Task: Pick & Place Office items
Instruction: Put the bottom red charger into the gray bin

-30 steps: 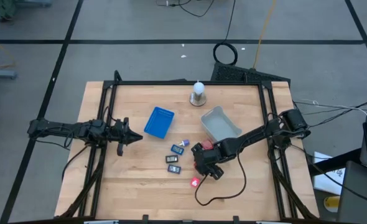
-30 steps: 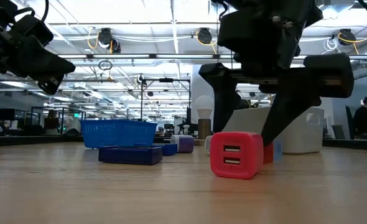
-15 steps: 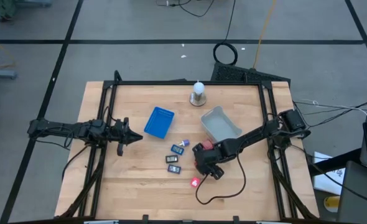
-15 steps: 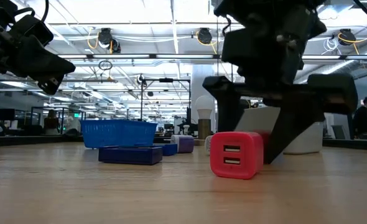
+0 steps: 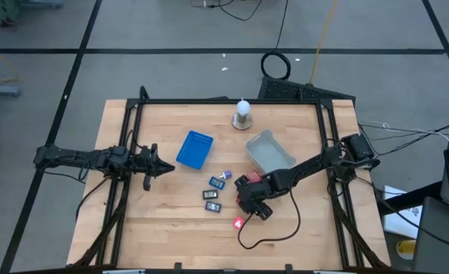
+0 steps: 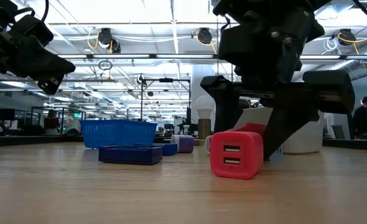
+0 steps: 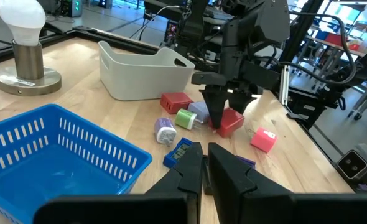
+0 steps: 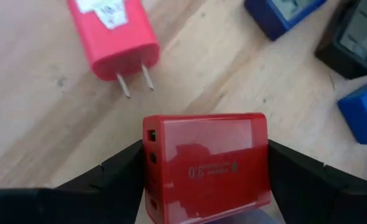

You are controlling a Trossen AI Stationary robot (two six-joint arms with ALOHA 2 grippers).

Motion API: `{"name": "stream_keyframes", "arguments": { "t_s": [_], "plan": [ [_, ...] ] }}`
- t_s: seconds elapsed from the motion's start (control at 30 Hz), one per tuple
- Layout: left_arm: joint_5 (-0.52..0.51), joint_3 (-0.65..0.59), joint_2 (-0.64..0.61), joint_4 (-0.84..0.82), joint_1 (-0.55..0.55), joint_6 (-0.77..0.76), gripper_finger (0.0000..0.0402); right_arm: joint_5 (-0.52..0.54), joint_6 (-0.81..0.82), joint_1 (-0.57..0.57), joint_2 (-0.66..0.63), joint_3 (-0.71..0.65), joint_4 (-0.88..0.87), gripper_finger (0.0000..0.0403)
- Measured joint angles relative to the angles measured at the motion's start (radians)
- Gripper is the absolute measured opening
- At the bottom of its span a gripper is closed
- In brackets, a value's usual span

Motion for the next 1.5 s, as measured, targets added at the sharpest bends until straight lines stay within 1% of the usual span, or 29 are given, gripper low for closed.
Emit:
{"name": "stream_keyframes", "arguments": {
  "t_s": [0.23,0.4,0.5,0.6,0.77,1.1,1.23,1.33,1.5],
  "plan": [
    [0.000,0.000,0.000,0.000,0.000,0.000,0.0026,0.002,0.026,0.002,-0.011,0.000,0.007,0.0286],
    [0.000,0.000,0.000,0.000,0.000,0.000,0.0026,0.004,0.026,0.003,-0.041,0.000,-0.002,0.0282],
    [0.000,0.000,0.000,0.000,0.000,0.000,0.0026,0.006,0.025,0.003,-0.080,0.000,-0.002,0.0282],
    [-0.001,0.000,0.000,0.000,0.000,0.000,0.0026,0.006,0.035,0.002,-0.144,0.000,-0.001,0.0284],
    [0.000,0.000,0.000,0.000,0.000,0.000,0.0026,0.004,0.057,0.002,-0.299,-0.001,-0.005,0.0283],
    [-0.001,0.000,0.000,0.000,0.000,0.000,0.0026,0.006,0.108,0.002,-0.675,-0.001,-0.024,0.0283],
    [-0.001,0.000,0.000,0.000,0.000,0.005,0.0026,0.062,0.121,0.003,-0.808,-0.007,-0.065,0.0282],
    [-0.001,0.000,0.000,0.000,0.000,0.005,0.0026,0.110,0.132,0.000,-0.915,-0.067,-0.053,0.0282],
    [-0.001,0.000,0.000,0.000,0.000,0.006,0.0026,0.214,0.155,-0.028,-1.101,-0.228,-0.008,0.0282]
  ]
}}
